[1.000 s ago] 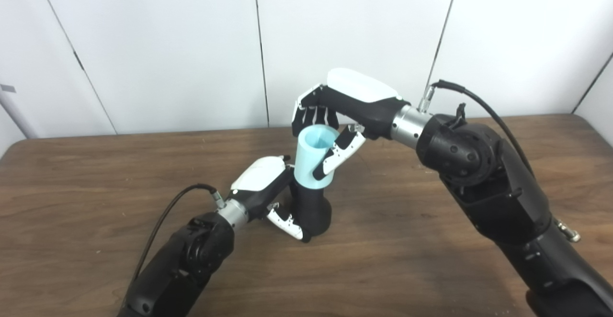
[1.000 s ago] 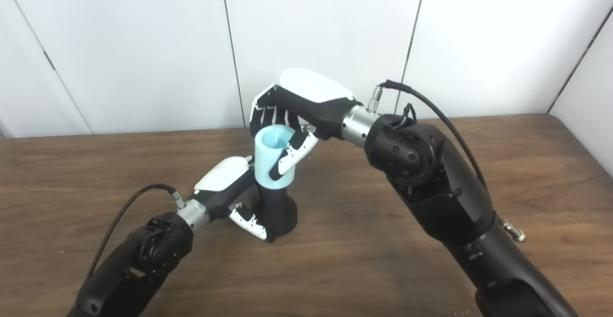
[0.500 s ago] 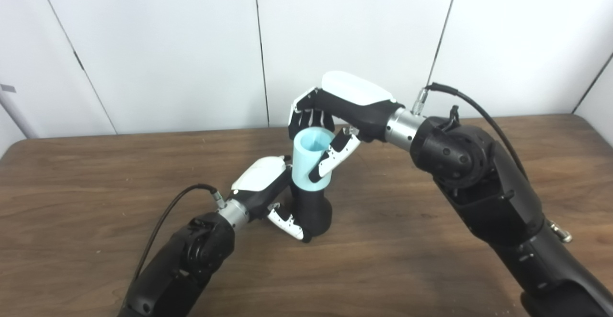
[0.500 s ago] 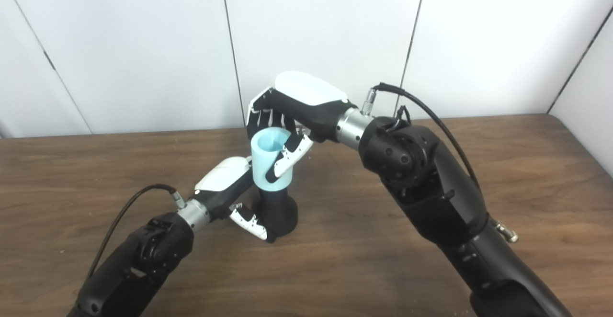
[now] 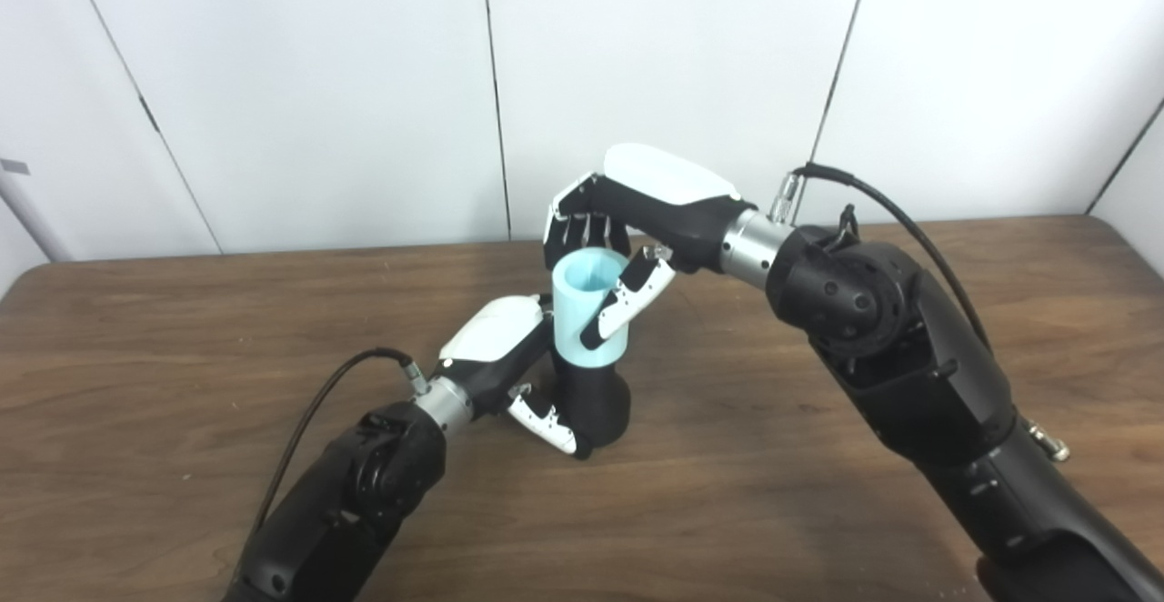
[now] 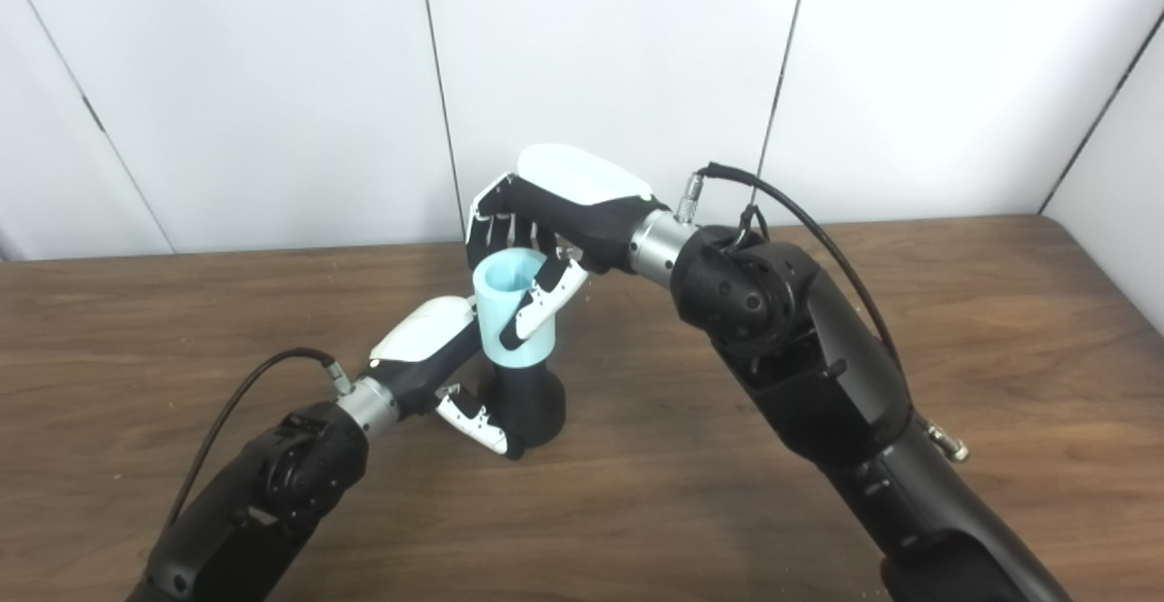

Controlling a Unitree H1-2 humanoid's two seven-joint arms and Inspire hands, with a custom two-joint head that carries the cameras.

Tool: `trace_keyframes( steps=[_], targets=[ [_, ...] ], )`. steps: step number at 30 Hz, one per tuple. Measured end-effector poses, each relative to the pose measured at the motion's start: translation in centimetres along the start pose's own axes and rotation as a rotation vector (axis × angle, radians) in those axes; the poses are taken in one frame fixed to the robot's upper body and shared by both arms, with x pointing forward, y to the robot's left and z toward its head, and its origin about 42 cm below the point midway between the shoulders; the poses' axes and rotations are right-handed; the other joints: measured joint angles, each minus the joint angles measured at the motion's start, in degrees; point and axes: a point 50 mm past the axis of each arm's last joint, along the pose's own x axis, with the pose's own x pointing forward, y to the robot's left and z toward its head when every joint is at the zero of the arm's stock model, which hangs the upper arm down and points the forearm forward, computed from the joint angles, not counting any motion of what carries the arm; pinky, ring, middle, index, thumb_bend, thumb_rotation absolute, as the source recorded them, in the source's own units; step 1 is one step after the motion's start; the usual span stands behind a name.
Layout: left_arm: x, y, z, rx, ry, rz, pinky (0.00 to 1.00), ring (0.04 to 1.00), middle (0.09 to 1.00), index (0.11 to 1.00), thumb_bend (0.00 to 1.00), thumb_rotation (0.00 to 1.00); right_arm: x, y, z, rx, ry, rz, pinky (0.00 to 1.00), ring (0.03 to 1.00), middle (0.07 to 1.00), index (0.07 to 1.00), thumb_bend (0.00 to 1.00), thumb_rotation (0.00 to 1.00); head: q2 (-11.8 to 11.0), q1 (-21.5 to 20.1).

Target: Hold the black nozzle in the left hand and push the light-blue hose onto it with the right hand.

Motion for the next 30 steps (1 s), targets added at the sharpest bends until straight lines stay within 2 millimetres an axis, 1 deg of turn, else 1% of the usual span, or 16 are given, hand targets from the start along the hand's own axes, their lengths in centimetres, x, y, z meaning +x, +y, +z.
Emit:
trace_keyframes(
  steps=[9,11,20,30],
  targets=[
    [0.0,0.0,0.0,0.003,0.002,0.000,1.00,0.624,0.454,0.501,0.53,0.00,0.0,0.0,0.1,-0.022,-0.015,-0.002,0.36,0.430,0.487,0.510,0.50,0.00,0.2,-0.2],
    [0.0,0.1,0.1,0.004,0.002,-0.001,1.00,0.624,0.457,0.500,0.53,0.00,0.0,0.0,0.1,-0.028,-0.015,-0.002,0.36,0.428,0.483,0.513,0.50,0.00,0.7,-0.1],
    [-0.1,0.1,0.3,0.016,-0.003,-0.004,1.00,0.631,0.469,0.495,0.53,0.00,-1.1,1.8,-0.8,-0.009,-0.010,-0.008,0.36,0.436,0.487,0.511,0.50,0.00,1.3,0.0],
    [0.0,0.0,0.4,0.015,-0.011,-0.015,1.00,0.630,0.465,0.497,0.53,0.00,-2.0,2.7,-1.5,0.033,0.007,-0.018,0.35,0.436,0.499,0.517,0.50,0.00,1.7,0.3]
  ],
)
